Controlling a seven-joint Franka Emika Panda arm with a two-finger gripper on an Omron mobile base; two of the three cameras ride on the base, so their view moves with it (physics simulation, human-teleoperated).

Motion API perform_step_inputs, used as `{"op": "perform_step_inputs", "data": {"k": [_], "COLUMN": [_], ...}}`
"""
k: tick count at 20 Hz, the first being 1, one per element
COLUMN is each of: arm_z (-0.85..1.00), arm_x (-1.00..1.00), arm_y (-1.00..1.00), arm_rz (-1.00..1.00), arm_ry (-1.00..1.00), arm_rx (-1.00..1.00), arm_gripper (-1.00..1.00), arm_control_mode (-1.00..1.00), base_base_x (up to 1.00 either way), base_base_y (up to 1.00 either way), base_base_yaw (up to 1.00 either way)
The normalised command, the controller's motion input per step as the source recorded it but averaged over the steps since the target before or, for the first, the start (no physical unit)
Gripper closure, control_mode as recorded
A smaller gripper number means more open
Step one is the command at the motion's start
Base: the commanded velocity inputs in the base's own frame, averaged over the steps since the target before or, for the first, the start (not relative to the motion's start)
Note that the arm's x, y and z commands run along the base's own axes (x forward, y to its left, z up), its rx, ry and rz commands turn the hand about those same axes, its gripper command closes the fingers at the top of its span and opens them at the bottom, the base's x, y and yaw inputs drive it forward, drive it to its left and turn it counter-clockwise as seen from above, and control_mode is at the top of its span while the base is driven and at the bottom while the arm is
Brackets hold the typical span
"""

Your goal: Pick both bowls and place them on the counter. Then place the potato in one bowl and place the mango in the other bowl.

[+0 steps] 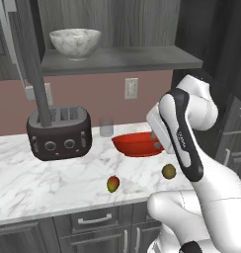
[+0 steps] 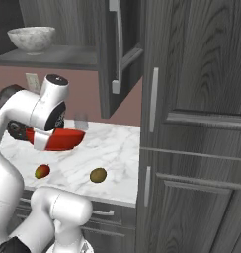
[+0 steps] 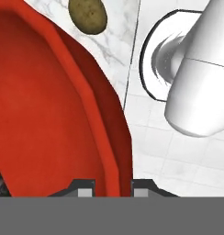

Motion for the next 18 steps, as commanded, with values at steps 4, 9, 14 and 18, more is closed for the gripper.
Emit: {"op": "perform_step_inputs", "data": {"k": [4, 9, 14, 18], "arm_z": [-0.53, -0.44, -0.46, -0.50], "arm_x": [0.56, 0.52, 0.50, 0.36], "arm_y": [0.00, 0.00, 0.06, 0.04], "arm_rz": [0.00, 0.00, 0.00, 0.02], "arm_ry": [0.00, 0.00, 0.00, 0.00], "arm_rx": [-0.02, 0.00, 0.00, -0.01], "arm_gripper": [1.00, 1.00, 1.00, 1.00], "arm_control_mode": [-1.00, -1.00, -1.00, -1.00], "base_base_x": [0.00, 0.00, 0.00, 0.00], "base_base_y": [0.00, 0.00, 0.00, 0.00], "base_base_yaw": [0.00, 0.00, 0.00, 0.00]}}
